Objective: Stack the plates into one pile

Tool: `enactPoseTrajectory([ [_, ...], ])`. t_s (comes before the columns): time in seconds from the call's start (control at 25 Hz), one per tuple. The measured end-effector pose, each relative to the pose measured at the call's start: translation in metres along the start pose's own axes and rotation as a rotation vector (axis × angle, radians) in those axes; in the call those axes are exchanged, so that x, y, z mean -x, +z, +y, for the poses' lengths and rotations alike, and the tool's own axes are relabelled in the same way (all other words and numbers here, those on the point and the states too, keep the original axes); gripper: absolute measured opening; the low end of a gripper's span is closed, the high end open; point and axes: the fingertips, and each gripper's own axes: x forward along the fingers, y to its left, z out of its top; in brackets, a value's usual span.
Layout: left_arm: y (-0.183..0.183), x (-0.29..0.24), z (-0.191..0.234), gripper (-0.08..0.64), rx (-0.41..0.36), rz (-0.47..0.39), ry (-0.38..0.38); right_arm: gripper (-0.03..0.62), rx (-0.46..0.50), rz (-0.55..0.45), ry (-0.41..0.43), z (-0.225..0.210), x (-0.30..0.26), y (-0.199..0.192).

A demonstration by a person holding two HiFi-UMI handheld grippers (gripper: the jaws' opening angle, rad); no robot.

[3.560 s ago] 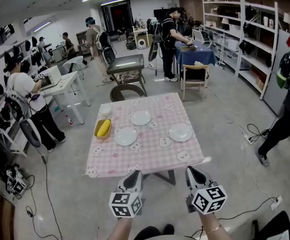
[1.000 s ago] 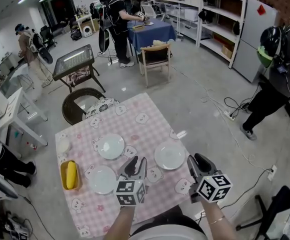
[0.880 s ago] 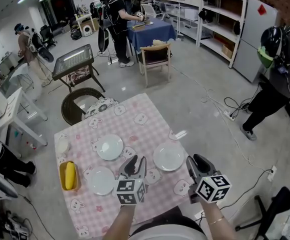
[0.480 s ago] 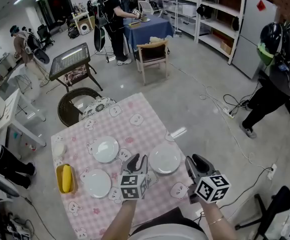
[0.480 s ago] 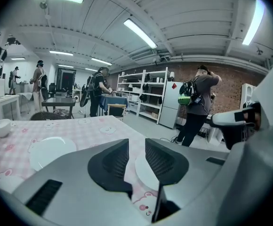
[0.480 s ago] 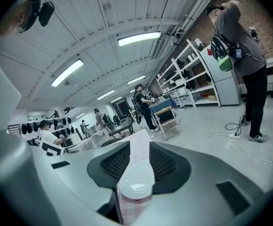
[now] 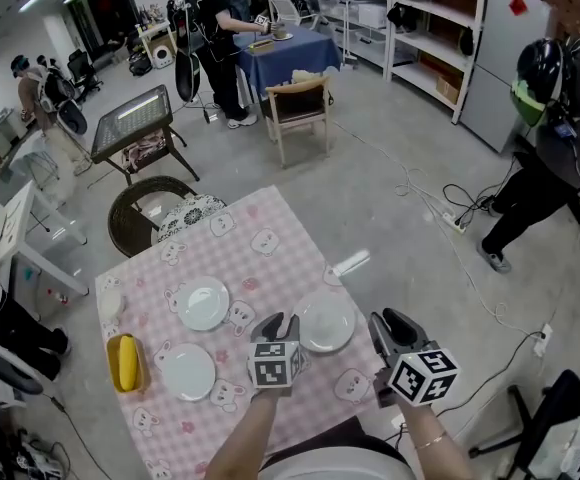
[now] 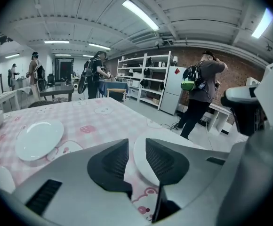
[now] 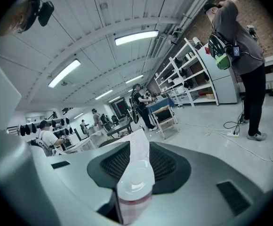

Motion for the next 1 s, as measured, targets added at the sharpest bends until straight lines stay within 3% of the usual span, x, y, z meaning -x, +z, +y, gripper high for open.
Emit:
enactPoseTrajectory([
  [0.52,-0.030,-0.030,-0.002,0.138,0.016,0.202,0.013,0.117,-0.003,0.022,0.016,-0.002,-0.010,0.000],
  [0.76,-0.030,-0.031,-0.006,0.121,0.016,0.213,-0.001,0.117,0.013,0.062,0.023,-0.005,-0.018,-0.013],
  [1.0,-0.030,-0.032,-0.005,0.121,0.013,0.211,-0.003,0.117,0.096,0.215,-0.009,-0.016,-0.046,-0.054],
])
